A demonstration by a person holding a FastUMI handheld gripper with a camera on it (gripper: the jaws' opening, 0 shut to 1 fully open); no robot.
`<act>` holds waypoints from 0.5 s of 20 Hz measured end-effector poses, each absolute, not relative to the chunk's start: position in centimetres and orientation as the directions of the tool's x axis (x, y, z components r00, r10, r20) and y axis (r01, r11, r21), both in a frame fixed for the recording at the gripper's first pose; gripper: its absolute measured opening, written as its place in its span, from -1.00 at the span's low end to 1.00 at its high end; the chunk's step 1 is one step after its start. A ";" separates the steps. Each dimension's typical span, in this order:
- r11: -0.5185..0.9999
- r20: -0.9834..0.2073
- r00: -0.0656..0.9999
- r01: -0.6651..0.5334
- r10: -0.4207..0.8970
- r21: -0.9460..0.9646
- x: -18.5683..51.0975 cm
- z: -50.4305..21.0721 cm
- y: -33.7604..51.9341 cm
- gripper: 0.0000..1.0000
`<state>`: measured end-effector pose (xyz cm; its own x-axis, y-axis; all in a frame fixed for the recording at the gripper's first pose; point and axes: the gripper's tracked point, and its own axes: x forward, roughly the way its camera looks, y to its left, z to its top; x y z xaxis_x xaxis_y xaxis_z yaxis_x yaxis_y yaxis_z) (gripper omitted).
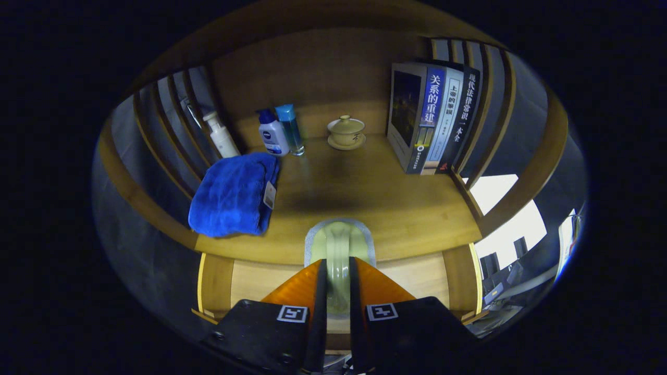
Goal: Pull open the drawer, take out the items inside it, and place them on the countertop above the cabinet.
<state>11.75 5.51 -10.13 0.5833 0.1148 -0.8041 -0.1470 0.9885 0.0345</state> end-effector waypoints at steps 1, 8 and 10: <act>0.989 -0.804 0.584 -0.141 0.111 0.034 12.6 -10.1 5.6 -0.44; 0.993 -0.784 0.614 -0.116 0.093 0.028 18.1 -10.4 6.8 -0.44; 0.994 -0.779 0.620 -0.104 0.092 0.035 19.3 -11.2 7.0 -0.44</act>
